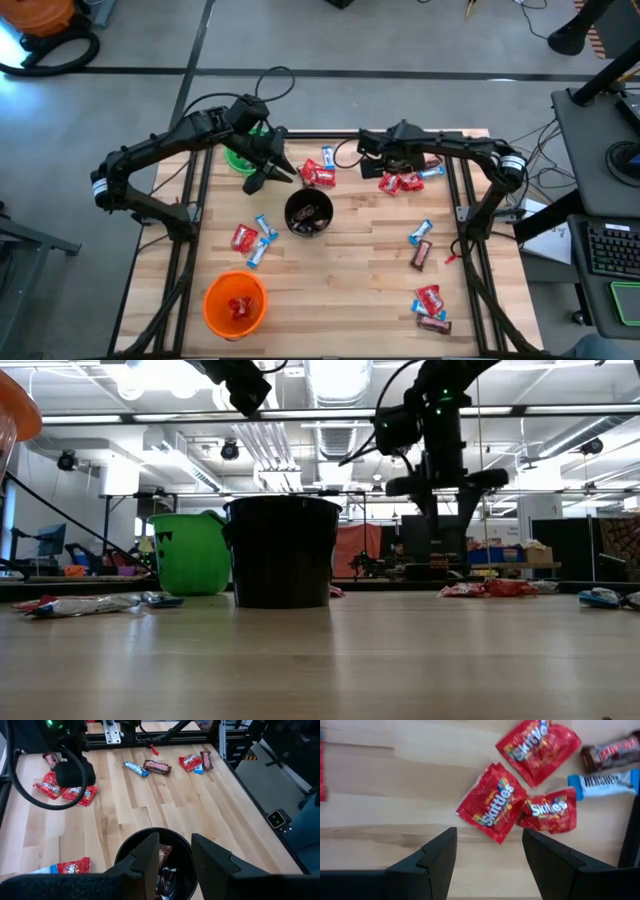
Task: Sort candy
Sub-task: Put the red candy pack into the orange bucket
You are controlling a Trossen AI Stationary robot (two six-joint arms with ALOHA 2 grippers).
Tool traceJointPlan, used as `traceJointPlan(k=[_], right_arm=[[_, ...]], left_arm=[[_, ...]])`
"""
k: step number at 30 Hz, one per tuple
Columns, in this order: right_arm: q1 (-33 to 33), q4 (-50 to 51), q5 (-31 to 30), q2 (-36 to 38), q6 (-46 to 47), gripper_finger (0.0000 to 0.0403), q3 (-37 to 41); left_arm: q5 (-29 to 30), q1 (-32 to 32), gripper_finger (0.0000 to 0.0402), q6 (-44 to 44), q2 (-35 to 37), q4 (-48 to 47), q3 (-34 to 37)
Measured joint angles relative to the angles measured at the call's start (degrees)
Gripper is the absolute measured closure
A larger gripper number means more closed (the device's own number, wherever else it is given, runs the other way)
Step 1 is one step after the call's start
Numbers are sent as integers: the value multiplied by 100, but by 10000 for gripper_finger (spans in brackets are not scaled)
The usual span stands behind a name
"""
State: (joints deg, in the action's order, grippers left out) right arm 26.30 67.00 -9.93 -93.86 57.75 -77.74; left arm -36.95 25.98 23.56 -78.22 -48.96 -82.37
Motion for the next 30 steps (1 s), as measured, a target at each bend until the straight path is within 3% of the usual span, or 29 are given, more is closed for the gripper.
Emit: traceJointPlan(k=[30], right_arm=[[225,-1635,593,0,875,183,1508]], left_arm=[[46,0,305,425,22,-105,0]])
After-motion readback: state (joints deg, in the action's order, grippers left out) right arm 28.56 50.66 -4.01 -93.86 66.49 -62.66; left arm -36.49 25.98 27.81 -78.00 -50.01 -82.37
